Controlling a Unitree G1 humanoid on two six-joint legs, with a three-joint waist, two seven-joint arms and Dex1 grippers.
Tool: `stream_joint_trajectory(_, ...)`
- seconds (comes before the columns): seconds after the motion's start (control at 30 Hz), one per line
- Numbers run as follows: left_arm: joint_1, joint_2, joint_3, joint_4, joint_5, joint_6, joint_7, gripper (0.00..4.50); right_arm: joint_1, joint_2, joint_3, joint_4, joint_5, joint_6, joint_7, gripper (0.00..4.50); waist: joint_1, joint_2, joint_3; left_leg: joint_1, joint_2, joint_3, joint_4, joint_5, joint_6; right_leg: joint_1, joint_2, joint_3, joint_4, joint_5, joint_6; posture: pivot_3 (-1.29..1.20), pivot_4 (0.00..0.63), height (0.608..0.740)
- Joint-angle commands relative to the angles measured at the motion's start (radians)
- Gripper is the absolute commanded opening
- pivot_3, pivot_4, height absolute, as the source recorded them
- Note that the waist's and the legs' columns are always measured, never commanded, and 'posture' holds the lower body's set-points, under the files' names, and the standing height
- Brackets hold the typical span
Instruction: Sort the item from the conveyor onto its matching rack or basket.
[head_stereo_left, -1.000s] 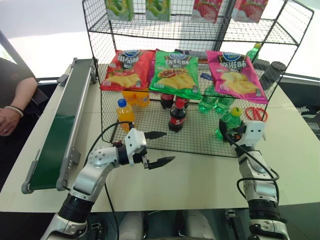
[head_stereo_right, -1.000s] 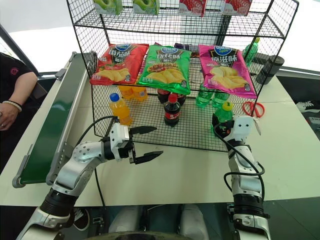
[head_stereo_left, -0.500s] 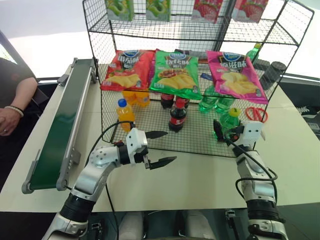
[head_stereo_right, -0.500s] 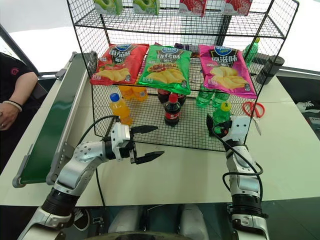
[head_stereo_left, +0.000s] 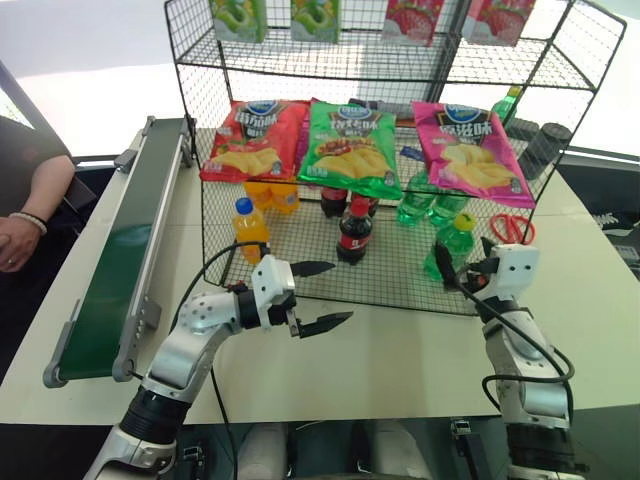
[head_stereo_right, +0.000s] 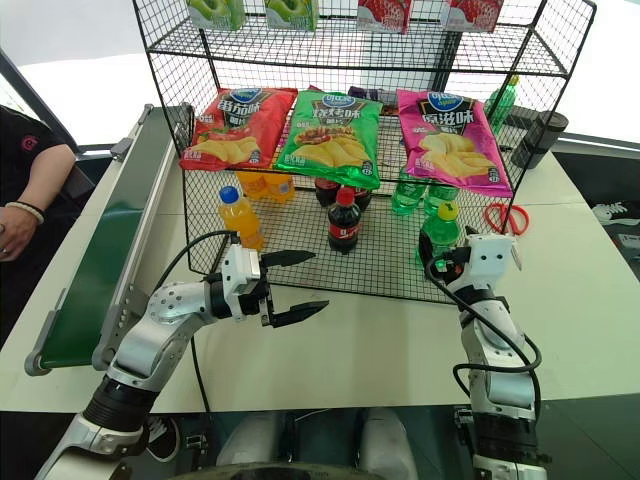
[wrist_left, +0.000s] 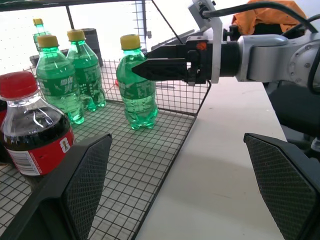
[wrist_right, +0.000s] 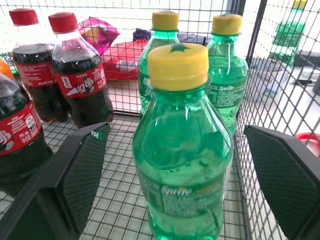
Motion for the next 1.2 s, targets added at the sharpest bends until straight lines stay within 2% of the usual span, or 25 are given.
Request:
stream_joint_trajectory(0.03, -0.015, -0.002, 0.007, -0.012, -0.008, -0.007, -0.002, 4.5, 0.005, -0.018, -0.008, -0.093, -0.011, 0.016, -0.015, 4.47, 0.0, 0.0, 0.0, 0.0, 0.0, 0.0, 0.0, 0.0, 0.0, 0.0, 0.0, 0.0, 0.0, 0.0, 0.0, 0.0, 0.15, 0.724)
stream_joint_trajectory(0.27, -0.029, 0.001, 0.021, 0.004, -0.01, -0.001, 0.002, 4.5, 0.039, -0.067, -0.005, -0.193, -0.002, 0.054, 0.023, 4.47, 0.0, 0.0, 0.0, 0.0, 0.0, 0.0, 0.0, 0.0, 0.0, 0.0, 0.001, 0.0, 0.0, 0.0, 0.0, 0.0, 0.15, 0.724)
stream_joint_trajectory(0.43, -0.011, 0.05, 0.107, -0.028, -0.055, 0.083, 0.041, 4.5, 0.101, -0.139, 0.017, -0.299, 0.067, 0.088, 0.159, 4.47, 0.0, 0.0, 0.0, 0.0, 0.0, 0.0, 0.0, 0.0, 0.0, 0.0, 0.001, 0.0, 0.0, 0.0, 0.0, 0.0, 0.15, 0.724)
stream_joint_trajectory(0.57, 0.028, 0.125, 0.177, -0.062, -0.068, 0.162, 0.075, 4.5, 0.154, -0.213, 0.018, -0.381, 0.152, 0.132, 0.278, 4.47, 0.0, 0.0, 0.0, 0.0, 0.0, 0.0, 0.0, 0.0, 0.0, 0.0, 0.0, 0.0, 0.0, 0.0, 0.0, 0.0, 0.15, 0.724)
stream_joint_trajectory(0.73, 0.129, 0.206, 0.304, -0.092, -0.086, 0.18, 0.098, 4.5, 0.217, -0.304, -0.051, -0.425, 0.242, 0.177, 0.378, 4.47, 0.001, -0.001, 0.0, 0.0, 0.0, -0.001, 0.0, 0.0, 0.0, 0.0, 0.0, 0.0, -0.001, 0.0, 0.0, 0.0, 0.15, 0.724)
stream_joint_trajectory(0.87, 0.185, 0.227, 0.376, -0.076, -0.09, 0.174, 0.12, 4.5, 0.282, -0.349, -0.128, -0.407, 0.292, 0.194, 0.438, 4.47, 0.008, -0.001, 0.0, 0.0, 0.0, -0.001, 0.0, 0.0, 0.0, 0.001, -0.001, 0.0, -0.001, 0.0, 0.0, 0.0, 0.15, 0.724)
stream_joint_trajectory(1.03, 0.245, 0.223, 0.408, -0.042, -0.079, 0.126, 0.115, 4.5, 0.348, -0.374, -0.194, -0.38, 0.302, 0.191, 0.474, 4.47, 0.003, -0.002, 0.0, 0.001, 0.0, -0.001, -0.001, 0.0, 0.001, 0.001, -0.002, 0.0, -0.002, 0.0, 0.0, 0.0, 0.15, 0.724)
stream_joint_trajectory(1.2, 0.268, 0.224, 0.41, -0.021, -0.076, 0.108, 0.105, 4.5, 0.362, -0.372, -0.207, -0.392, 0.296, 0.205, 0.467, 4.47, 0.003, -0.002, 0.0, 0.001, 0.001, -0.001, -0.001, 0.0, 0.001, 0.001, -0.002, 0.0, -0.001, 0.0, -0.001, 0.0, 0.15, 0.724)
